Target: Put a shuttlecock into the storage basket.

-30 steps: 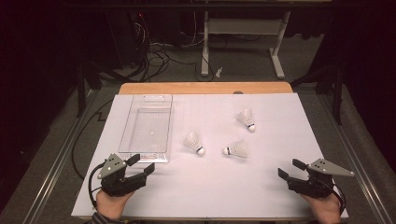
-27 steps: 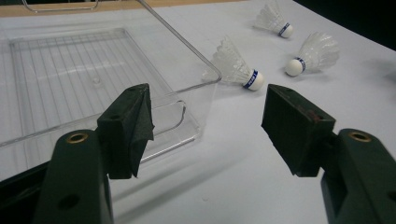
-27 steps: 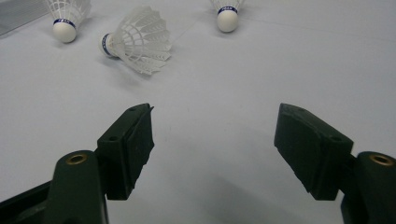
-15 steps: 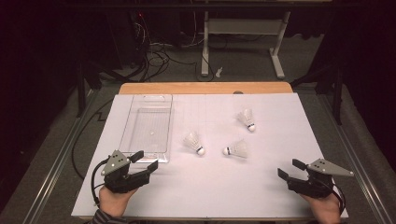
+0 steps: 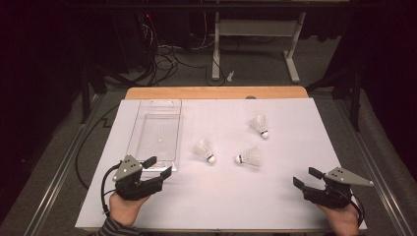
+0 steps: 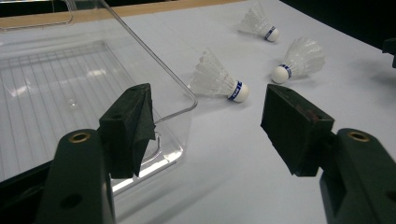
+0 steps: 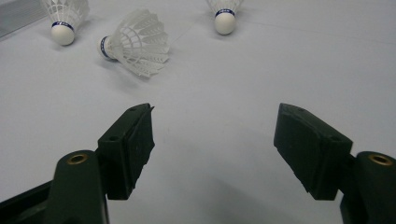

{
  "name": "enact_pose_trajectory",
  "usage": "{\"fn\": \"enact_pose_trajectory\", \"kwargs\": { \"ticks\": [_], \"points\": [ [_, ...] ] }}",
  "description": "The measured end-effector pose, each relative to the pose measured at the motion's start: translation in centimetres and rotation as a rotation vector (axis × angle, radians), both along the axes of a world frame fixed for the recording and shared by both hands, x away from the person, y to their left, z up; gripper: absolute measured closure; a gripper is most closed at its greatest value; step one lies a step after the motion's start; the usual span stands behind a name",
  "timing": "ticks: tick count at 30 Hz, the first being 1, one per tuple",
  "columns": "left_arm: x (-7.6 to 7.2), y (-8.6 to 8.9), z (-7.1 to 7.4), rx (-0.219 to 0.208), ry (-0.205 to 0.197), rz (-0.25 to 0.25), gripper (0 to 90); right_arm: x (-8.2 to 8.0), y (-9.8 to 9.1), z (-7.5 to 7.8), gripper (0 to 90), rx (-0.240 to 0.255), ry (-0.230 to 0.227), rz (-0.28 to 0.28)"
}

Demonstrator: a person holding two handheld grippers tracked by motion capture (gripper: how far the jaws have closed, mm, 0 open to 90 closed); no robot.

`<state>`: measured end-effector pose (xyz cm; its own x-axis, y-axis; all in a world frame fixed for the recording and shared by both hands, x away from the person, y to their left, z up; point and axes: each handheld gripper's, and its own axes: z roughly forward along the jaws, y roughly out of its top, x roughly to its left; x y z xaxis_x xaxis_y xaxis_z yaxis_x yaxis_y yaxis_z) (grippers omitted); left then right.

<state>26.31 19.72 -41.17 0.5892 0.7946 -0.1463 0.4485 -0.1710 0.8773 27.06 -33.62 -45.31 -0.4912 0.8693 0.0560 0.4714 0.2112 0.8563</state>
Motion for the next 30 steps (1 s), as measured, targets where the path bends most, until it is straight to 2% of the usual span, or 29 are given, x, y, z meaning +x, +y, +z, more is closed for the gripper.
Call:
{"fn": "enact_pose_trajectory", "kwargs": {
  "ticks": [30],
  "points": [
    [1.8,-2.6,1.2,-0.024,-0.028,-0.037,35.6,0.0,0.0,0.0,29.3,-0.001,-0.003,-0.003]
  ]
}}
